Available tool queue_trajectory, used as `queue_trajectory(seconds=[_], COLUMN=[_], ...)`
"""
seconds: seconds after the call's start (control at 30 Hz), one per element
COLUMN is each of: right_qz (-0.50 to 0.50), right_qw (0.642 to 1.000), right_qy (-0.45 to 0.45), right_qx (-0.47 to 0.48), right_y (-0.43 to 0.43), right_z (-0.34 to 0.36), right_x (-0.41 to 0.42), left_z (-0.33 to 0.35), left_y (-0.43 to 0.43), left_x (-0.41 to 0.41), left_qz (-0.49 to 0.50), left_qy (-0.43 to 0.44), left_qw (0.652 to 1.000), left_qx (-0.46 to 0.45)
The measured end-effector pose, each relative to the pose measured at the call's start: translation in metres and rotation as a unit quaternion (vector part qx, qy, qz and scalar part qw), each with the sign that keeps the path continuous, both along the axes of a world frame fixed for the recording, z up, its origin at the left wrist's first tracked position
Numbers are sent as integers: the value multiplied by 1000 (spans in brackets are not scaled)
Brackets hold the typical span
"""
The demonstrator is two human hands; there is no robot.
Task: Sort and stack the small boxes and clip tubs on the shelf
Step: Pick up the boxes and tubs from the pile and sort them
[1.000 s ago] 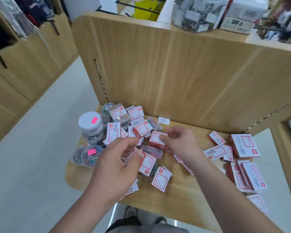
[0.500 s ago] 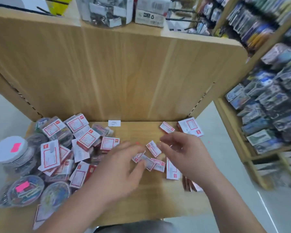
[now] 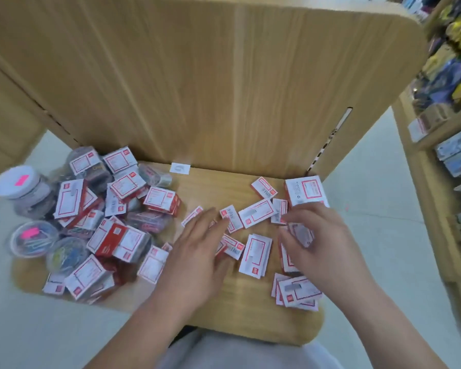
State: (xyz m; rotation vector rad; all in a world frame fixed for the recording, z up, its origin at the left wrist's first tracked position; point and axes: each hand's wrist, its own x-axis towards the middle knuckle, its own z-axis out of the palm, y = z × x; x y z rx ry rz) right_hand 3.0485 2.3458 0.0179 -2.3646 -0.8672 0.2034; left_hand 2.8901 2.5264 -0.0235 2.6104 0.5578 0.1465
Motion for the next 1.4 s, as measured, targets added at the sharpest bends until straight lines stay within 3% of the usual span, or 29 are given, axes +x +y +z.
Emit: queue_trajectory(seconds=[0.17,0.3,0.5,0.83,0.97,1.17,1.4], right_qz=[134,146,166,313,317,295,241], right_qw=[990,989,985,939,932,928,964], right_qy=[-46,-11,22,30,39,-3,26], right_qx=[-22,-19,-33,-137,-173,-228,-106], right_y=[14,41,68,140,148,150,129], right_z=[-5,-3,-9,-18,-21,-17,0], right_x=[-10,-31,-51,-94,-94,-96,-92], left_z=[-6,2,11,1,1,-1,18], left_y=[-7,-17,-10,3,6,8,4], left_x=[-14,-18,-70,-131,-137,-140,-112], left_qz=[24,-22,9,110,187,170,97], left_qy=[-27,-52,-138,-112,-66,-68,-118], left_qw=[999,998,990,985,975,978,980], left_qx=[24,-2,-32,-76,-101,-104,-127])
